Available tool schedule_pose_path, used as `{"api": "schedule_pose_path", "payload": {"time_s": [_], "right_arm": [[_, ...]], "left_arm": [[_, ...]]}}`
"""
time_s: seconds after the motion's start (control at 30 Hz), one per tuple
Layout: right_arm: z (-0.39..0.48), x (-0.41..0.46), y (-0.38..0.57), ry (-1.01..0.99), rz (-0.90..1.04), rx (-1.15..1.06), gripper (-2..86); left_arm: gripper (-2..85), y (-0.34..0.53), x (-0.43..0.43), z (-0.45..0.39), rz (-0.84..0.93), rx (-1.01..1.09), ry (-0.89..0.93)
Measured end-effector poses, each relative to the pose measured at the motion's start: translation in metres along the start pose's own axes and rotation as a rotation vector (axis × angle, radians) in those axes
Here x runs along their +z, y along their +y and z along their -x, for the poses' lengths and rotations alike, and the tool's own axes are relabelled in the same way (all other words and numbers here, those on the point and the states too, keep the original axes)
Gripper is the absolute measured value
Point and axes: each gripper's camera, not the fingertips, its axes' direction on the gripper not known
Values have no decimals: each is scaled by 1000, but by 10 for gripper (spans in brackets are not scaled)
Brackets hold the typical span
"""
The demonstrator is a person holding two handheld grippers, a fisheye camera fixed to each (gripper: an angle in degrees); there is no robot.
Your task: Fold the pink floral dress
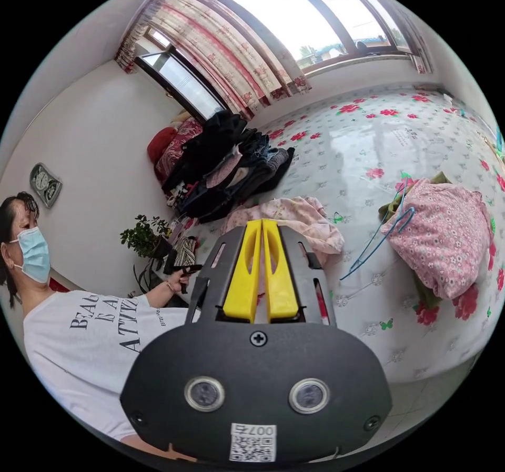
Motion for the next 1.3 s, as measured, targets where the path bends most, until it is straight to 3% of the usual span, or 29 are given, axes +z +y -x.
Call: {"api": "schedule_pose_path", "payload": {"time_s": [0.13, 0.3, 0.5, 0.63, 0.7, 0.8, 0.93, 1.03, 1.2, 1.3], "right_arm": [[-3, -31, 27, -27, -55, 52, -4], [-15, -34, 31, -125, -81, 96, -3], [-1, 49, -82, -138, -54, 43, -2], [56, -7, -164, -349, -429, -78, -2], [86, -34, -184, -354, -460, -158, -1], [132, -37, -179, -193, -380, -336, -1], [129, 60, -117, 5, -131, -410, 8], [87, 154, -72, -43, 96, -293, 19], [45, 277, -34, -169, 244, -78, 37], [49, 336, -41, -179, 272, -62, 54]], "left_arm": [[-9, 54, -107, -28, -263, 139, 184], [-10, 105, -207, -49, -430, 217, 159], [-10, 2, -231, -78, -427, 236, 56], [-10, -66, -283, -170, -563, 369, 112], [-10, -70, -305, -222, -586, 475, 74], [-10, -45, -304, -286, -547, 623, -14], [-10, 21, -243, -287, -444, 633, -158], [-10, 64, -211, -260, -398, 551, -289], [-10, 106, -233, -224, -500, 416, -168], [-10, 122, -257, -218, -562, 400, -114]]}}
